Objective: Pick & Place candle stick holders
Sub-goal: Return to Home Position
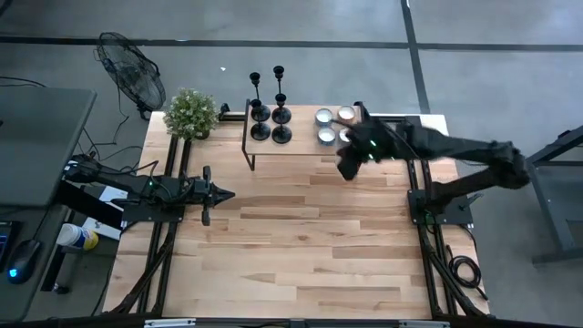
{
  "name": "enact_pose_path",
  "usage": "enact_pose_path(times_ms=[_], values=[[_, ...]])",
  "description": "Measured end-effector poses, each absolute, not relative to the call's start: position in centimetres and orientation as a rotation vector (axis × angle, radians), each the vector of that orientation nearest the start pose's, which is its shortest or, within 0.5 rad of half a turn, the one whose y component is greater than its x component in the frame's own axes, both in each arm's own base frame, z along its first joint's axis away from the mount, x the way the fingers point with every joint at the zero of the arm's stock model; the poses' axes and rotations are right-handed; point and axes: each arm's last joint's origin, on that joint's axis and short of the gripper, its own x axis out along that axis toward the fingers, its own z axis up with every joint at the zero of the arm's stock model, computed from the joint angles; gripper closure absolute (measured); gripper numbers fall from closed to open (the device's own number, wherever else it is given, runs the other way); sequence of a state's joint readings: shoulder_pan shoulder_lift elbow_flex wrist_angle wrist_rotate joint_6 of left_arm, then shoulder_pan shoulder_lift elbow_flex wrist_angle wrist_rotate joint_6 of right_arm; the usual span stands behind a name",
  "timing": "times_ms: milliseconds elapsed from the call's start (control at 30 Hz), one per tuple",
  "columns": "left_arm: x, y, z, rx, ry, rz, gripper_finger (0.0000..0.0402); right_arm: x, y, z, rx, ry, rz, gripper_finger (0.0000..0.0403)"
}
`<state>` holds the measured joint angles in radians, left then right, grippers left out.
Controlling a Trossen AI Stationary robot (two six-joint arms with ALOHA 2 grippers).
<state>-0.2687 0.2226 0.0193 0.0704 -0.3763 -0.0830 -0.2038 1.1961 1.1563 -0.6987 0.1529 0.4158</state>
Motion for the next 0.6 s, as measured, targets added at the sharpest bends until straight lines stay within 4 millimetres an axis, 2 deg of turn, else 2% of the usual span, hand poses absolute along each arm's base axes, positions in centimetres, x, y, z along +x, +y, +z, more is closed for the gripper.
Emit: enact_pose_path(times_ms=[133,367,600], values=[[10.7,-1.9,15.9,-0.041,0.121,0.112,0.0401,20.2,-3.9,30.5,0.423,0.583,-0.445,0.0376],[10.7,-1.9,15.9,-0.041,0.121,0.112,0.0401,14.9,-2.0,25.8,0.564,0.421,-0.344,0.0378],[10.7,-1.9,15.9,-0.041,0.122,0.112,0.0401,12.3,-0.8,22.0,0.585,0.121,-0.192,0.0376]])
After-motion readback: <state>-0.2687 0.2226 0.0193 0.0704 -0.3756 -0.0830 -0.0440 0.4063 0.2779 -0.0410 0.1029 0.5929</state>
